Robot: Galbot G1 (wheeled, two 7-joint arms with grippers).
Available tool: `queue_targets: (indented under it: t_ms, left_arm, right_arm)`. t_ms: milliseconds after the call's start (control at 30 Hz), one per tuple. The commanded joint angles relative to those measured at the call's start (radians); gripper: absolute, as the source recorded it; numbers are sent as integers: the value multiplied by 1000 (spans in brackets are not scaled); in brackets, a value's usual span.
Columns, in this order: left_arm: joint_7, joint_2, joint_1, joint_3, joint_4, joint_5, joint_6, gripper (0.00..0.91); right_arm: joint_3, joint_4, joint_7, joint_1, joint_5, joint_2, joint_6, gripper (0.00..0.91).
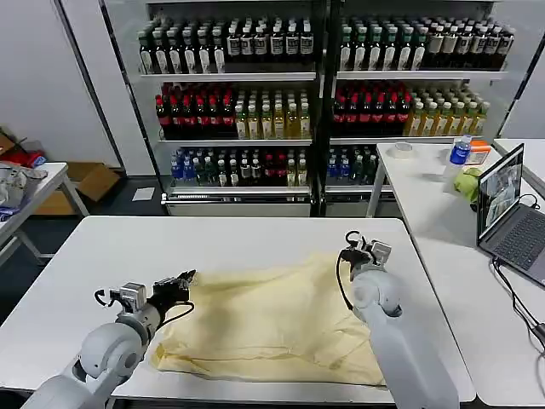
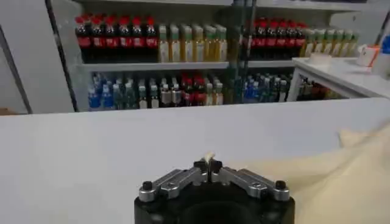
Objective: Fold and organize the clothes.
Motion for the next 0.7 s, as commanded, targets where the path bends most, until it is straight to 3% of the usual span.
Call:
queue_targets:
  t_ms: [33,300,700]
  left_arm:
    - [1,3,10,-20,-6,-8,-1,20]
    - [9,8,43,-50,-34,-16,-1,20]
    - [20,18,183,-128,-114,-4,-8,20]
  right_arm:
    - [30,178,-105,-129,-90,-54,75,0]
    - [93,363,-202,-365,-195,-99,128,0]
    - [182,520,-246,-621,-274,-107,147,0]
